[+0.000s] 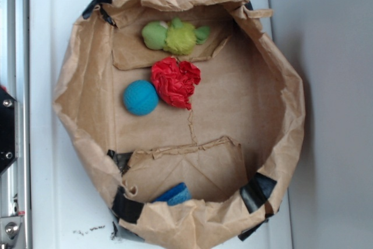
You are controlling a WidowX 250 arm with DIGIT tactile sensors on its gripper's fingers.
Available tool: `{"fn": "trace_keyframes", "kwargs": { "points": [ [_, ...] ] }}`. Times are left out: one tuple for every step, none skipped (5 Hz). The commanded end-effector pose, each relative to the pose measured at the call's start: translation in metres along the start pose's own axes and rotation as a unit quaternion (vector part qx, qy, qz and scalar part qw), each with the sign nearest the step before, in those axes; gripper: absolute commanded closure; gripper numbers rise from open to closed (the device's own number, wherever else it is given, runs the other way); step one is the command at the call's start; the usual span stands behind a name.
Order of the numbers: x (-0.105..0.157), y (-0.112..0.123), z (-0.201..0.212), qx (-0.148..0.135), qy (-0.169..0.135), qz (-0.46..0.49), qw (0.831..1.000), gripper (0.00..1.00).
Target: Grab the red paper.
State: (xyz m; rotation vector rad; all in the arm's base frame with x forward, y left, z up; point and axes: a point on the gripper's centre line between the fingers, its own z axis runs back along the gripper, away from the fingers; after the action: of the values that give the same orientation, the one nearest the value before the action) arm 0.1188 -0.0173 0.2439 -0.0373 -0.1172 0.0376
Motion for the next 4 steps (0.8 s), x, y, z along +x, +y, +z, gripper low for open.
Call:
{"fn": "trace_keyframes", "kwargs": {
  "points": [
    [0.0, 0.0, 0.0, 0.0, 0.0, 0.0, 1.0, 0.0],
    [0.018, -0.002, -0.01, -0.005, -0.023, 0.01, 1.0, 0.0],
    [0.058, 0.002, -0.037, 0.003, -0.037, 0.007, 0.999, 0.0],
    [0.058, 0.002, -0.037, 0.003, -0.037, 0.007, 0.999, 0.0]
  ]
}}
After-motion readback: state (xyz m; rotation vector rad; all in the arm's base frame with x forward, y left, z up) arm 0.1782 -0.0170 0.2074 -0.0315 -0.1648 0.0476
